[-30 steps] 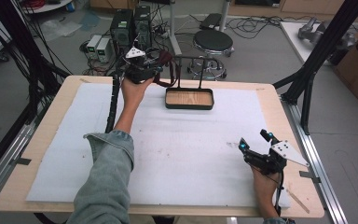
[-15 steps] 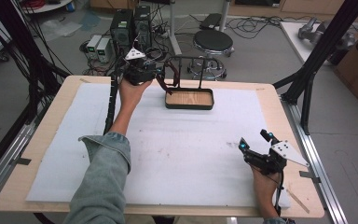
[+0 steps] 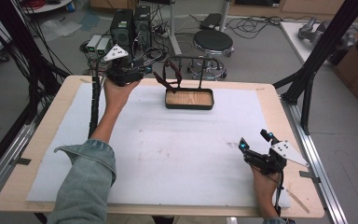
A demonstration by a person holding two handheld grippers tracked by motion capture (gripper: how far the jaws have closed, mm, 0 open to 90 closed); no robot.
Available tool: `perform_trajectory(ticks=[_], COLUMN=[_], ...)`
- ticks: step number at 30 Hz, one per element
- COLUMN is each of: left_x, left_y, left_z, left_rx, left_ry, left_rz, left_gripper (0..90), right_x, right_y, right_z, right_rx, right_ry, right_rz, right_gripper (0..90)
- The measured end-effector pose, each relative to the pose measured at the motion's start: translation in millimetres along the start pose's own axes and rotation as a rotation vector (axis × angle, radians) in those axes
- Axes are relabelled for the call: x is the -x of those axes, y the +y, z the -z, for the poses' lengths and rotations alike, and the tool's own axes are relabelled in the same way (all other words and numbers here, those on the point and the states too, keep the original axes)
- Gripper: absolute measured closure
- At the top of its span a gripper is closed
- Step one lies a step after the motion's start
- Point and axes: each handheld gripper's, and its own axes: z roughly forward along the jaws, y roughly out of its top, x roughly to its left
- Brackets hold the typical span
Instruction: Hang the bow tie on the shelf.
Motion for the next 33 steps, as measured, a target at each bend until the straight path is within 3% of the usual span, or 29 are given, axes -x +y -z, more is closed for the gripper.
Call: perform_trajectory(ticks=[1, 6, 8, 11, 15, 20, 29, 33], left_x=[0.0, -1.0, -1.2, -1.4, -0.4, 8.5, 13.0, 14.5], left_y=[0.0, 2.3, 2.6, 1.7, -0.8, -7.2, -18.5, -25.4], left_z=[0.0, 35.5, 42.3, 68.8, 86.3, 119.5, 156.7, 176.8], left_rx=[0.0, 0.028, 0.036, 0.072, 0.08, 0.07, 0.093, 0.112], left_ry=[0.0, 0.014, 0.02, 0.031, 0.028, 0.054, 0.038, 0.056], left_rz=[0.0, -0.022, -0.023, -0.019, -0.016, -0.074, -0.057, -0.042], left_gripper=[47.3, 43.7, 41.9, 39.4, 36.2, 32.5, 29.0, 28.7], right_x=[0.7, 3.4, 4.2, 3.0, 1.0, 0.4, -1.9, -1.6], right_y=[0.1, 0.0, 0.2, 0.2, 0.0, 0.1, 0.0, -0.2], right_z=[-0.4, -1.0, -0.9, -1.1, -1.3, -1.2, -1.7, -1.4], right_rx=[0.004, 0.011, 0.015, 0.013, 0.008, 0.002, -0.006, -0.009], right_ry=[-0.001, 0.0, 0.001, -0.002, -0.007, -0.011, -0.016, -0.017], right_rz=[0.001, -0.022, -0.023, -0.012, 0.003, 0.01, 0.023, 0.023], right_gripper=[11.0, 11.0, 11.0, 11.0, 11.0, 11.0, 11.0, 11.0])
